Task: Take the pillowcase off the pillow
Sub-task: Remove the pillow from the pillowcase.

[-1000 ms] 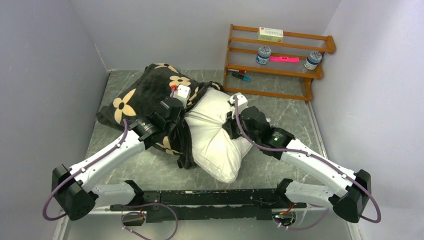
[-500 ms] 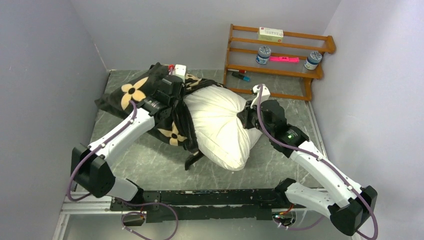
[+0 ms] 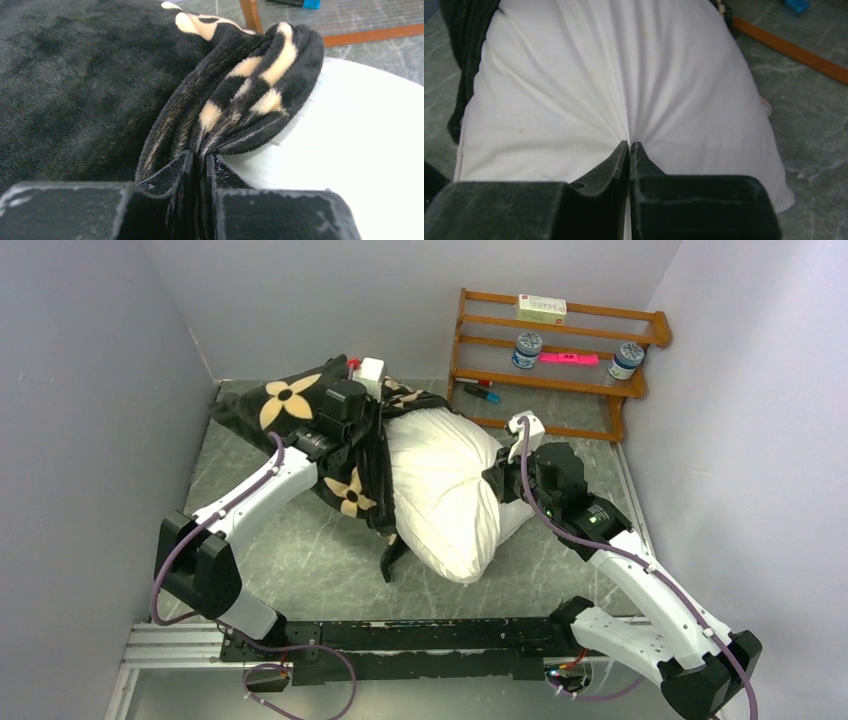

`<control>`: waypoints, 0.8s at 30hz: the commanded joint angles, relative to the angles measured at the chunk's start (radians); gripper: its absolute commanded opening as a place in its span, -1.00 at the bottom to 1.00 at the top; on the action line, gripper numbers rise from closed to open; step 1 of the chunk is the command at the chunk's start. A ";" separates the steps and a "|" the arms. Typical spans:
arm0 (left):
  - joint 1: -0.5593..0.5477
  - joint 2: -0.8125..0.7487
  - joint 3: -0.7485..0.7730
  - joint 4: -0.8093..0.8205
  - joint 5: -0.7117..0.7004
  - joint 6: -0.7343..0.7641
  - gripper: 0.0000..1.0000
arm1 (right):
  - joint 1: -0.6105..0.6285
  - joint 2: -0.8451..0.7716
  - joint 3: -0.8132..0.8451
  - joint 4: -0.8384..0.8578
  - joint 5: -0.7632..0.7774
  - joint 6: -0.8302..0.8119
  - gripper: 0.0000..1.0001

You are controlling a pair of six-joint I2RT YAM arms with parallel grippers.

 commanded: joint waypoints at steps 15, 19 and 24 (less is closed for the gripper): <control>0.023 -0.164 -0.222 -0.040 0.131 -0.024 -0.71 | 0.404 0.032 0.141 -0.049 0.017 -0.242 0.81; 0.023 -0.190 -0.264 -0.029 0.131 -0.021 -0.71 | 0.583 0.093 0.195 -0.059 0.125 -0.300 0.94; 0.023 -0.205 -0.310 0.004 0.145 -0.024 -0.71 | 0.750 0.238 0.254 -0.092 0.271 -0.356 1.00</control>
